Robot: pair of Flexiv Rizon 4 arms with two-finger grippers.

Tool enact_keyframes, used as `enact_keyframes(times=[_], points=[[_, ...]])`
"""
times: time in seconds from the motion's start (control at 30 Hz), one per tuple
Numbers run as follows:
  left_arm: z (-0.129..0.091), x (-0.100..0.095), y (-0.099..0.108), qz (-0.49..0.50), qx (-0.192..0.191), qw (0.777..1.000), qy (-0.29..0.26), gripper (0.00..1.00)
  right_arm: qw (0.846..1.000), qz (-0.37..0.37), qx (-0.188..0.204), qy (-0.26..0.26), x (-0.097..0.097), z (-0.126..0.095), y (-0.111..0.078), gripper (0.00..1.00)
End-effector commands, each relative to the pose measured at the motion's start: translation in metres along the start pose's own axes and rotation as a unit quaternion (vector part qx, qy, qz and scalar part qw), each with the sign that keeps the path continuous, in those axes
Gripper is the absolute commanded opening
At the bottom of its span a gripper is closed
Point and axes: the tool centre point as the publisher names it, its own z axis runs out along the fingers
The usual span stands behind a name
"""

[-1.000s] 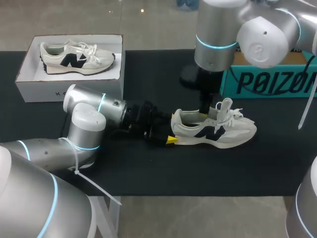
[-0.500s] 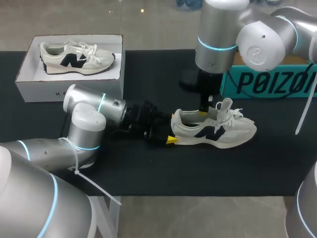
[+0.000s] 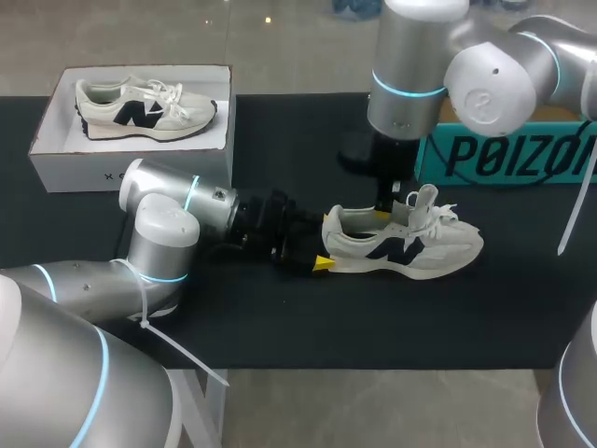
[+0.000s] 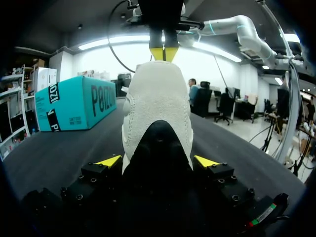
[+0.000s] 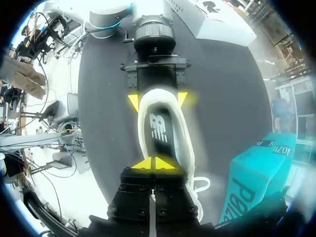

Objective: Take the shoe out of the shoebox, open the shoe tongue, remove and reinsert the insole, then place the shoe into the shoebox

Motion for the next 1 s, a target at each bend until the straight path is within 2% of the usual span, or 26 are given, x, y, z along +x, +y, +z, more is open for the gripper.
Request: enact_keyframes(times=[0.03,0.23,0.6,1.0], points=[[0.003,-0.001,0.004,0.0,0.001,1.0,0.001,0.0,1.0,0.0,0.0,0.001,0.0,0.001,0.0,0.0],[0.003,-0.001,0.004,0.0,0.001,1.0,0.001,0.0,1.0,-0.007,-0.008,-0.001,-0.001,0.003,0.0,0.0],[0.003,-0.001,0.004,0.0,0.001,1.0,0.001,0.0,1.0,-0.02,-0.019,-0.008,-0.009,0.026,-0.005,0.0],[0.003,-0.001,0.004,0.0,0.001,1.0,0.001,0.0,1.0,-0.018,-0.002,-0.021,-0.035,0.044,-0.011,0.0]])
